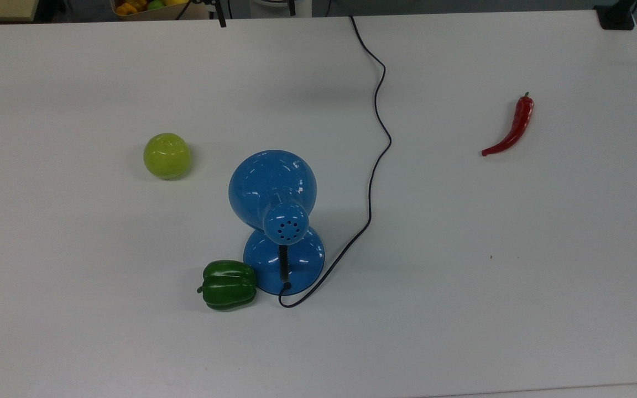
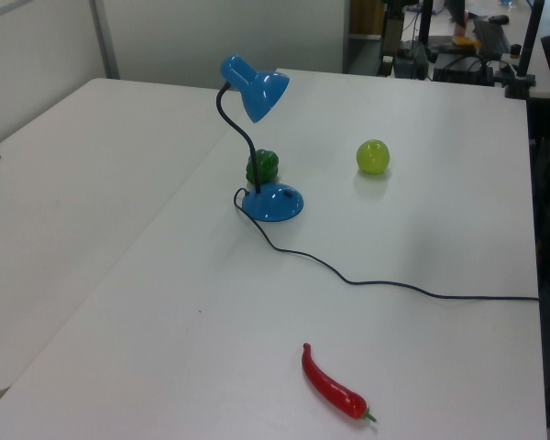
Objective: Turn on desk lamp
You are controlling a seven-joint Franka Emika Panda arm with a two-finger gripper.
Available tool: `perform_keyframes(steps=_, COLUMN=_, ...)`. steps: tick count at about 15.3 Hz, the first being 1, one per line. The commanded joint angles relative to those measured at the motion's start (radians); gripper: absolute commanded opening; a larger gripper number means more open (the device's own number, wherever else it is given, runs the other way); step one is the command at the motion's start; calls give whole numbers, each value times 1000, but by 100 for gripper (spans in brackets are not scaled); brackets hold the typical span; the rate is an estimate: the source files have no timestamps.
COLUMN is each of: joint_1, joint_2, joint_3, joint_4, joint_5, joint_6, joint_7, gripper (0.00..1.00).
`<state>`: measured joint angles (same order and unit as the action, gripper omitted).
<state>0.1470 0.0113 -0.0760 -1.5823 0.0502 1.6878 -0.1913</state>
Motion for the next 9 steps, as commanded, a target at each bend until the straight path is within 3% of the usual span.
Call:
perform_keyframes(steps=1, joint_1=2, joint_2=-20, joint_3=-4, joint_4=-21, joint_5=4, joint_6=7, joint_7=-14, gripper=100)
perform_keyframes(steps=9, joint_1=0, joint_2=-20, joint_3=-5, joint_4=-19, joint_5=7, joint_6=0, joint_7=-13, gripper=100)
